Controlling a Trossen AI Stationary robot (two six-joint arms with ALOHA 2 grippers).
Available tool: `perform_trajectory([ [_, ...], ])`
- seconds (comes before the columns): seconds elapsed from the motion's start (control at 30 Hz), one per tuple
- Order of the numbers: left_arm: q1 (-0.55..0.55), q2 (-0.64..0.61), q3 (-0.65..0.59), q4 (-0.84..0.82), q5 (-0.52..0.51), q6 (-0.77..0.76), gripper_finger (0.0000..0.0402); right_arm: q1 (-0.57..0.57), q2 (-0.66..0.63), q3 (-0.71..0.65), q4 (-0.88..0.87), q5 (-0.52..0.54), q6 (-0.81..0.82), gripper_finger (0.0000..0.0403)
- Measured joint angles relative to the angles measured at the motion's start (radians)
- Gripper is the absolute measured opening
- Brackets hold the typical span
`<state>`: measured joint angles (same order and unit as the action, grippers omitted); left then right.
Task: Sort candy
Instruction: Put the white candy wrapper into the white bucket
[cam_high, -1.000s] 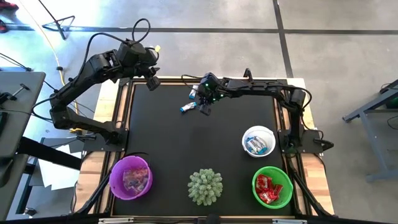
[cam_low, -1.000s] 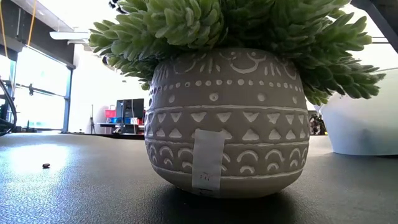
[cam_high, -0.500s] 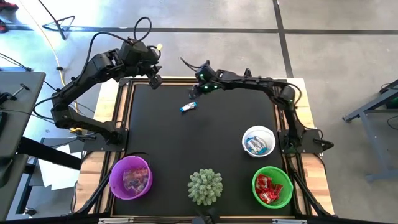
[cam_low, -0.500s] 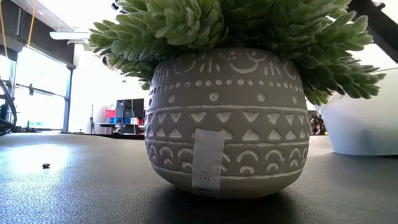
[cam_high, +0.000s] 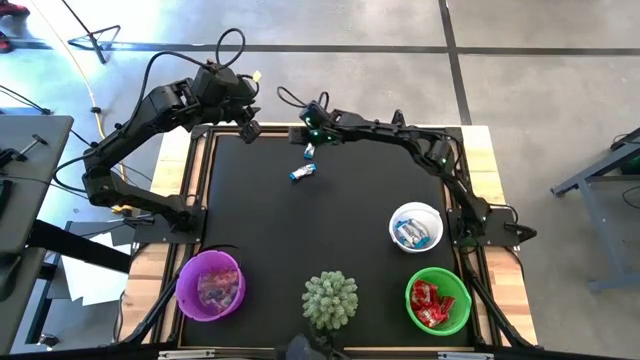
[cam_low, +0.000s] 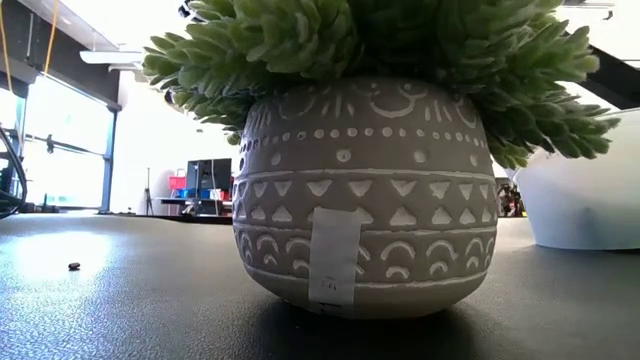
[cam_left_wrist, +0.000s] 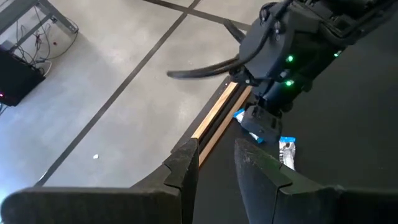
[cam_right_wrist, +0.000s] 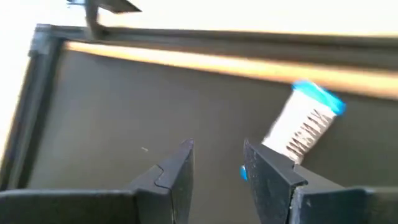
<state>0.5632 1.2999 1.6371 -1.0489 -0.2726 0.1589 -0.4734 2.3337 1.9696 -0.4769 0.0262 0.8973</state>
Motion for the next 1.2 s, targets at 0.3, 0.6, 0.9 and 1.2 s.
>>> perform_trajectory([
  [0.3, 0.0, 0.0, 0.0, 0.0, 0.0, 0.0, 0.009, -0.011, 0.001, -0.003, -0.21, 0.01, 0.119, 0.0133],
  [0.6, 0.0, 0.0, 0.0, -0.001, 0.0, 0.009, 0.009, -0.009, 0.001, -0.003, -0.187, 0.027, 0.224, 0.0133],
  [0.9, 0.0, 0.0, 0.0, -0.001, 0.0, 0.035, 0.009, -0.004, 0.001, -0.003, -0.168, -0.048, 0.224, 0.0133],
  [1.2, 0.001, 0.0, 0.0, -0.002, -0.03, 0.051, 0.009, -0.007, 0.001, -0.004, -0.141, -0.039, 0.202, 0.0133],
])
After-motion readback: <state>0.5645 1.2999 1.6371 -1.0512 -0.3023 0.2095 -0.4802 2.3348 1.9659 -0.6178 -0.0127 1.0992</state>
